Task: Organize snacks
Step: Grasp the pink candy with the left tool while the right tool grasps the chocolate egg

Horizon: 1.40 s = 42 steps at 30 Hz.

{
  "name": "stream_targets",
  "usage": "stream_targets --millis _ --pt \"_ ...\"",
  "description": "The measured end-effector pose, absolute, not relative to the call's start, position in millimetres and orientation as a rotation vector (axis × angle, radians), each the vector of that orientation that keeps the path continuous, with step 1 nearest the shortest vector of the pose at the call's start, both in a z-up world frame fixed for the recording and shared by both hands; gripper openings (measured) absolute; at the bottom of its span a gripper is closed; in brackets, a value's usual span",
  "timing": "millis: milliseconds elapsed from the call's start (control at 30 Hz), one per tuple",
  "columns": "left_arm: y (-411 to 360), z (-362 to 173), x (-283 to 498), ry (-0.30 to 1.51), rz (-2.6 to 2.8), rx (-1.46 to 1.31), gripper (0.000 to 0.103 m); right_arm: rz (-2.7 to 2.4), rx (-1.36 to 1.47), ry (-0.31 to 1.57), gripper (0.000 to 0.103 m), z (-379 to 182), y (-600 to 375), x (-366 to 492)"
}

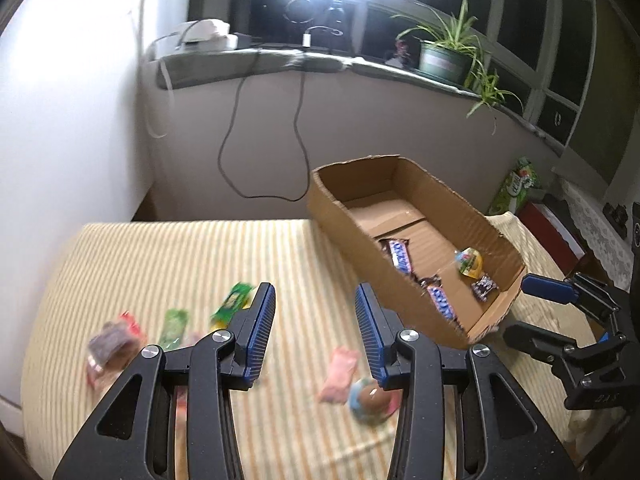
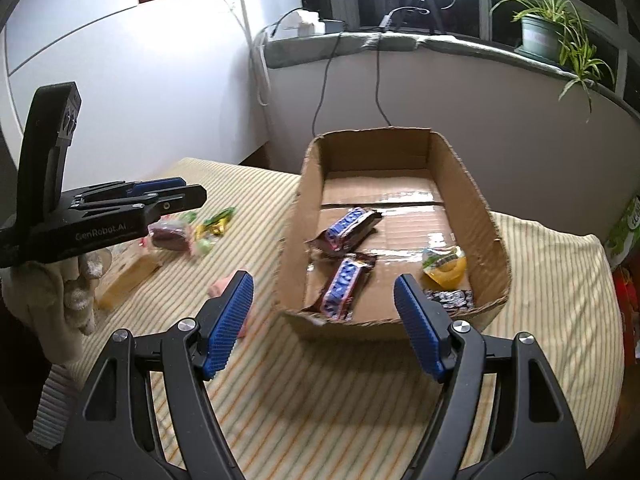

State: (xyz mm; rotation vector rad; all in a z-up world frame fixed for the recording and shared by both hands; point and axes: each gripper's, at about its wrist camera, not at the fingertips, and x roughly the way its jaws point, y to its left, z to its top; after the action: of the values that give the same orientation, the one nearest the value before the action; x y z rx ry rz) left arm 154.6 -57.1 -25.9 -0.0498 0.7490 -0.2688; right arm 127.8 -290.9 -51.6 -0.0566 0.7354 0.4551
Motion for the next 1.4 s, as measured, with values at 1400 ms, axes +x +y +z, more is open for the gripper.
stream_targets --millis 1400 --pt "-33 -71 138 0.848 -0.321 -0.090 0.030 0.499 -0.237 0.920 0.048 -136 -177 148"
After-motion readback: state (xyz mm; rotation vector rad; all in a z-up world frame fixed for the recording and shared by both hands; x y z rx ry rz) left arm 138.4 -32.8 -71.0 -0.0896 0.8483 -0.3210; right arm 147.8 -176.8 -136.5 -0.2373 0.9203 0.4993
